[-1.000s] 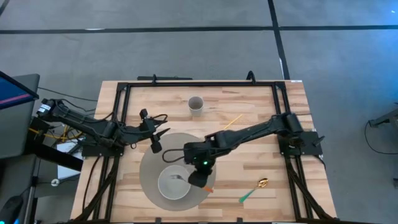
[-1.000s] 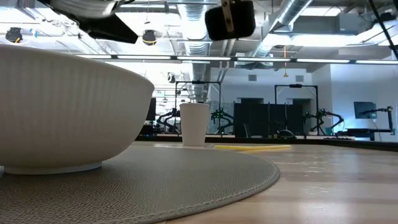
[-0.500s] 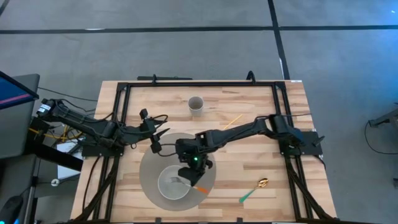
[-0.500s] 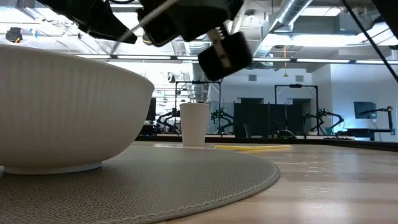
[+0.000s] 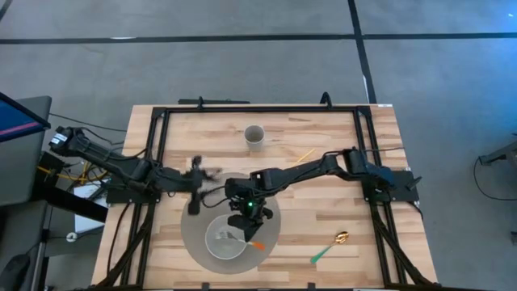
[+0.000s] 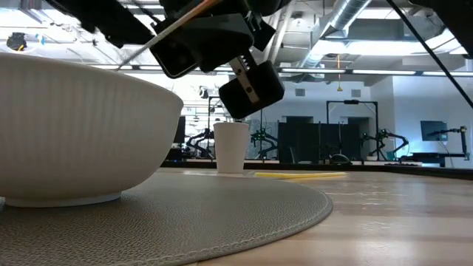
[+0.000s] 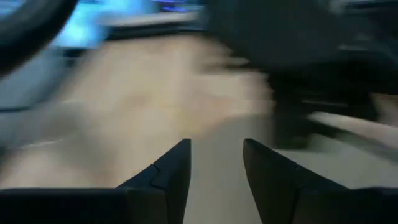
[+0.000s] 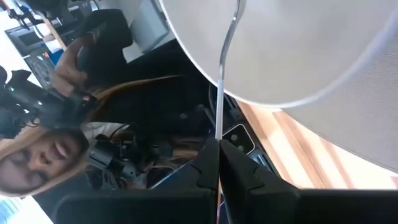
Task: Pick & Place Utensil
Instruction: Put the orange fork into the white bowl on the mat
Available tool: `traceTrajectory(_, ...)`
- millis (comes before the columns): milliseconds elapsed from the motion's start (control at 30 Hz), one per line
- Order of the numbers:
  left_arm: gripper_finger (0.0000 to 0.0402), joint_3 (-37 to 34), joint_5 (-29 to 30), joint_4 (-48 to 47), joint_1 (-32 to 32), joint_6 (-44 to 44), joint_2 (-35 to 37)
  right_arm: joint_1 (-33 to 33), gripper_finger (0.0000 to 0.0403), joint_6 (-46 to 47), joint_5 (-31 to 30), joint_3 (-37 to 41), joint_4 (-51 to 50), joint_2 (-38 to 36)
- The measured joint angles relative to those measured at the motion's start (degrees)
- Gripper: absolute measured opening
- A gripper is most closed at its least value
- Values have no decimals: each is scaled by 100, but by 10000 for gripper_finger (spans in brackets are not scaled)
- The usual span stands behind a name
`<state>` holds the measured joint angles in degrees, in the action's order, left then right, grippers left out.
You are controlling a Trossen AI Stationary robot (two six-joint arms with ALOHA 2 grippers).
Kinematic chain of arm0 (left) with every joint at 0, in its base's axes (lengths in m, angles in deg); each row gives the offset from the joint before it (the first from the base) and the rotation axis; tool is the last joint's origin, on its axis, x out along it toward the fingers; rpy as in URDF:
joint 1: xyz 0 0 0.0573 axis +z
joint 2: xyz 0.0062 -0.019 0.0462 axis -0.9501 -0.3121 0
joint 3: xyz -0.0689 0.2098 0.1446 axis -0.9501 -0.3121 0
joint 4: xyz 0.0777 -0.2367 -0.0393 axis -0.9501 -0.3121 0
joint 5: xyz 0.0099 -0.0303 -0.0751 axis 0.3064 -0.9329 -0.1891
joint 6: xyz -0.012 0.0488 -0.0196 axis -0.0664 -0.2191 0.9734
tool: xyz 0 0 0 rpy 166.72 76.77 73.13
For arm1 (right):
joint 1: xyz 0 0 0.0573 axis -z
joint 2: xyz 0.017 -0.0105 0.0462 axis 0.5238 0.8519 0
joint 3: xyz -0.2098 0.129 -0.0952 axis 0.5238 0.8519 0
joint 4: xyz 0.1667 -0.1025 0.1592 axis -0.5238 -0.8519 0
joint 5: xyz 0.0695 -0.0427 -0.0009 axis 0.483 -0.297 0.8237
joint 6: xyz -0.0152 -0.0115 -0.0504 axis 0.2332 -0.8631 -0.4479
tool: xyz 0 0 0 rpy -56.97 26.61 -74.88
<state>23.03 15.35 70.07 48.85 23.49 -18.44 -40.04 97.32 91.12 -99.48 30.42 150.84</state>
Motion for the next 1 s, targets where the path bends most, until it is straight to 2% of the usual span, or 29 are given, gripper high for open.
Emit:
traceTrajectory(100,126,-20,-1013,43,-255,334,-38,12,0,-15,6,4,-7,0)
traceTrajectory(300,63,-635,-1300,56,-655,817,-203,7,0,12,12,6,-27,0)
traceTrajectory(467,9,-1057,-1645,781,-829,1049,-361,7,0,135,72,12,-50,4)
traceTrajectory(567,8,-1148,-1714,1101,-886,1045,-486,19,0,125,69,12,-119,4)
traceTrajectory(733,6,-1150,-2227,1718,-1018,1029,-944,49,0,73,68,12,-180,4)
traceTrajectory(867,6,-1152,-2435,1969,-1031,1204,-1481,49,0,39,-18,12,-182,4)
traceTrajectory(1000,5,-1152,-2673,2063,-959,1391,-1715,51,0,27,-92,12,-186,4)
